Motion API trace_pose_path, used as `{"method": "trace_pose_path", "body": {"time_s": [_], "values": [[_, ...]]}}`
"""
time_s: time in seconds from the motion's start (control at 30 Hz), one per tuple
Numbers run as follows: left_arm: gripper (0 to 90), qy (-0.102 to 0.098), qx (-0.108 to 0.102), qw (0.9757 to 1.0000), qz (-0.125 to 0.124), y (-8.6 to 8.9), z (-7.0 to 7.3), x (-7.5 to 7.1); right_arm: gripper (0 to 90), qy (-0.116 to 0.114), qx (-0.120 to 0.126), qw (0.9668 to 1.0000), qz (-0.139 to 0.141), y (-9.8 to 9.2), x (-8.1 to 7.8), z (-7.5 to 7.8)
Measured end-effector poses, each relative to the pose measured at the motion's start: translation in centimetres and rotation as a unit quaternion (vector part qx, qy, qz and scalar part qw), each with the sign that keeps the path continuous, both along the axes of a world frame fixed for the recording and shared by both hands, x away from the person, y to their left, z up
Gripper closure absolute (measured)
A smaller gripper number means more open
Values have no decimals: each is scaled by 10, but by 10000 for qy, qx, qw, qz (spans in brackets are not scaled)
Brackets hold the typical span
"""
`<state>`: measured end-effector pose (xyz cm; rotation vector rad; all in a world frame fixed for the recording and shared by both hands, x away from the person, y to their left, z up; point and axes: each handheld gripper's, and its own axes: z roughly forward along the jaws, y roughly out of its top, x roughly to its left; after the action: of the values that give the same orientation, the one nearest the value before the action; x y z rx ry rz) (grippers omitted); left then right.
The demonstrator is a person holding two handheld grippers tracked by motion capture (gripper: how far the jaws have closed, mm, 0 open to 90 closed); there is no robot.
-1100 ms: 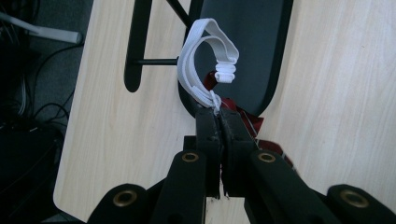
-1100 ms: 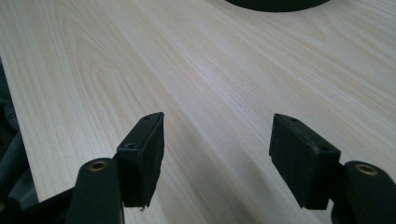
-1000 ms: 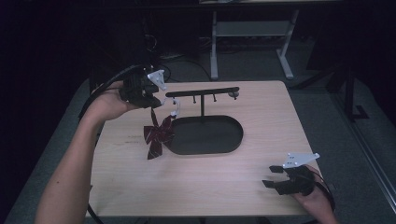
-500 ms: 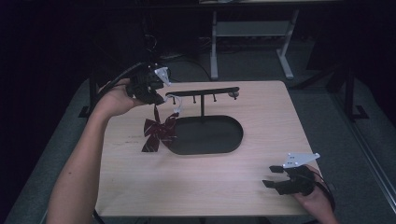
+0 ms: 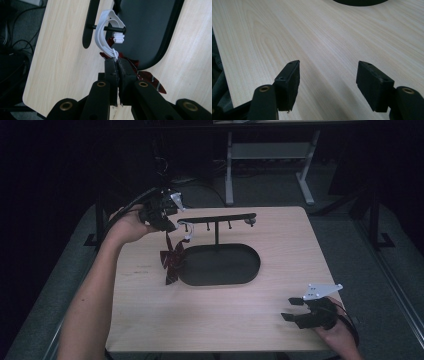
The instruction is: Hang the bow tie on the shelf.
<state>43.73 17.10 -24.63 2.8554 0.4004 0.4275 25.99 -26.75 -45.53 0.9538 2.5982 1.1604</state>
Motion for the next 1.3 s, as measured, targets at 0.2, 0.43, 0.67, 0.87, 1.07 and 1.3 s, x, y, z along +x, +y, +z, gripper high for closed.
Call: {"method": "trace_pose_path", "body": {"time_s": [0.2,0.43,0.67,0.87,1.07,1.3], "values": [[869,11,39,10000,14,0,-3,2,351,-3,1,10000,-5,0,0,0],[864,25,103,9999,54,-1,-5,4,351,-5,-3,10000,-4,0,0,0],[863,51,143,9998,100,1,-7,7,351,-15,-3,10000,2,0,-1,0],[816,30,251,9996,136,-2,-10,7,351,-8,0,10000,-4,0,-1,0],[804,-7,263,9996,134,-2,-10,6,351,-13,-3,10000,-3,0,-1,0],[792,16,254,9996,114,-2,-9,2,349,1,-8,10000,8,1,-1,0]]}}
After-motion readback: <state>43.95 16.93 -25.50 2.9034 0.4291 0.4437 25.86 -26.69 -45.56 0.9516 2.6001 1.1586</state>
